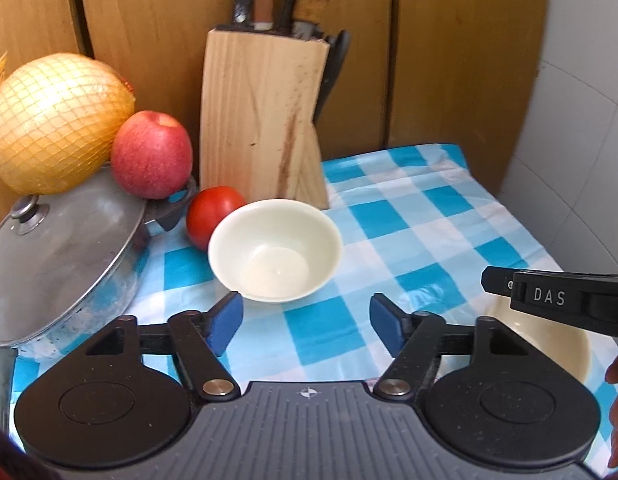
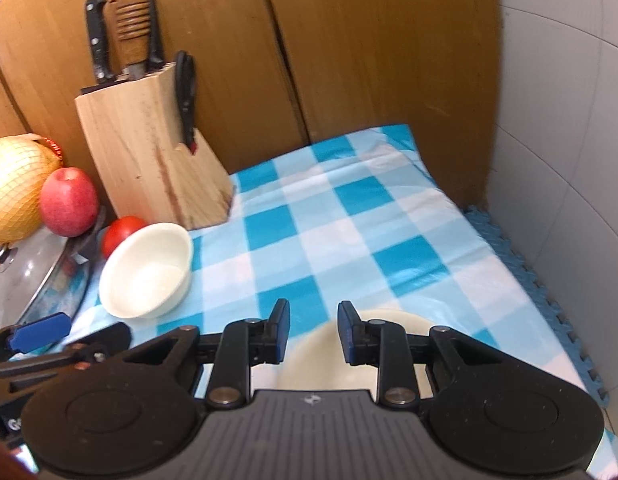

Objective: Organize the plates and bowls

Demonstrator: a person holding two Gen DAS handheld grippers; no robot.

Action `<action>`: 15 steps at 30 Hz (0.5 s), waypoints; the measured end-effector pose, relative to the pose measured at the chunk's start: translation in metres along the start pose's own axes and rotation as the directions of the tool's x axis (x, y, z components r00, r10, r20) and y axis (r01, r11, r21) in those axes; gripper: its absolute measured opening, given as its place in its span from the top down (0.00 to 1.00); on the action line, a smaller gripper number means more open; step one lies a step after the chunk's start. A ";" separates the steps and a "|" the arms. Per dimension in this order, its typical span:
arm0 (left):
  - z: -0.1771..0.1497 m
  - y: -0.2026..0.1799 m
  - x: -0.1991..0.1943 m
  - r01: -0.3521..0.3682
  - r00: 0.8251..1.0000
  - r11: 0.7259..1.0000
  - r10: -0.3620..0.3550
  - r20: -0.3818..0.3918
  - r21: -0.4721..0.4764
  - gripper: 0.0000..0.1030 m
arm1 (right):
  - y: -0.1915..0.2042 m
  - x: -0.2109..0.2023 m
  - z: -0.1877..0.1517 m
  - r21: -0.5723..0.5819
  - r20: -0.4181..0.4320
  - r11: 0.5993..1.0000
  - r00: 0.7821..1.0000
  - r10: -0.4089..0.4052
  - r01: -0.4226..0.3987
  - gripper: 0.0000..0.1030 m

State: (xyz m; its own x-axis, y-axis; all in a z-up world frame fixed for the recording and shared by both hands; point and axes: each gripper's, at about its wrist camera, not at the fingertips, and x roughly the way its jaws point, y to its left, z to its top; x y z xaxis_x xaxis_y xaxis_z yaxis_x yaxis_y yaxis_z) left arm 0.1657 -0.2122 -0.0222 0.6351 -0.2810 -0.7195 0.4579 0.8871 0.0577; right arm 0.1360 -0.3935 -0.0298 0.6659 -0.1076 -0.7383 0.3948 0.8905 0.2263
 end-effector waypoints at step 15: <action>0.018 0.064 0.032 -0.013 0.997 0.964 -0.007 -0.075 -0.264 0.10 | 0.040 0.040 0.027 0.019 -0.006 0.994 0.994 0.107 -0.107 0.59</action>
State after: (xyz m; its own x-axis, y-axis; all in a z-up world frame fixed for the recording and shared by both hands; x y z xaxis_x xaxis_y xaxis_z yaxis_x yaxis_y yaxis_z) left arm 0.2266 -0.1710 -0.0294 0.5832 -0.2588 -0.7700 0.2689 0.9560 -0.1177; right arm 0.1953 -0.3745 -0.0331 0.7005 -0.0094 -0.7136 0.3338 0.8881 0.3160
